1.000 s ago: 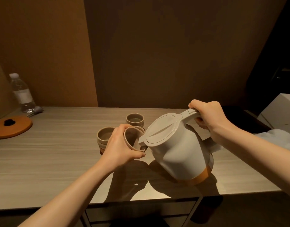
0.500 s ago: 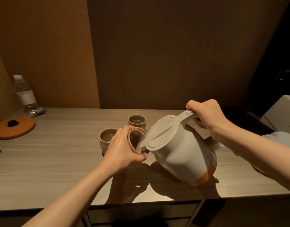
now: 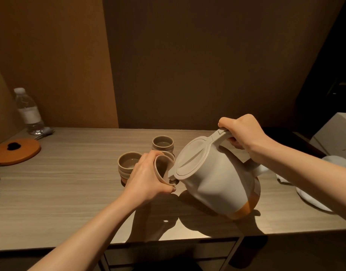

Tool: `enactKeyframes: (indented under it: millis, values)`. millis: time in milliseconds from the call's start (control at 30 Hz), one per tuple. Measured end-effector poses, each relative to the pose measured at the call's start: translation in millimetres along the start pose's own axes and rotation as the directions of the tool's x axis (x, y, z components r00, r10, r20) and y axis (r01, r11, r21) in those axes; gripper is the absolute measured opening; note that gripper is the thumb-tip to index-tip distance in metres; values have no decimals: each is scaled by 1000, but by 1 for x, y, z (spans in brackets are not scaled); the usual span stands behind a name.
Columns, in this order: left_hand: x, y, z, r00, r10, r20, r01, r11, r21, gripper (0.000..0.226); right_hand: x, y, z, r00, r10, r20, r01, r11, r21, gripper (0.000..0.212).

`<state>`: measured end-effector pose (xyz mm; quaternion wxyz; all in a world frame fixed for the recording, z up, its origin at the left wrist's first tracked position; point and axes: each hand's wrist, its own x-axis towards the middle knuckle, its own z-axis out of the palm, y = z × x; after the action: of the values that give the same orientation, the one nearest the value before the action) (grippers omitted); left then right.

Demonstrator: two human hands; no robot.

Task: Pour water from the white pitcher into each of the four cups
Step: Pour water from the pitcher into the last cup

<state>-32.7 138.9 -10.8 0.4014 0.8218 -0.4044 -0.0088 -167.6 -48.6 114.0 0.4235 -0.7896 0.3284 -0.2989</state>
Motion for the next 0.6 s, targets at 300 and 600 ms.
enactKeyframes:
  millis: [300, 600]
  values:
    - [-1, 0, 5, 999, -17, 31, 17, 1000, 3, 88, 3, -4, -1, 999, -10, 36, 12, 999, -49, 28]
    - [0, -1, 5, 999, -5, 39, 5, 1000, -1, 88, 6, -4, 1, 998, -49, 30, 51, 996, -78, 32]
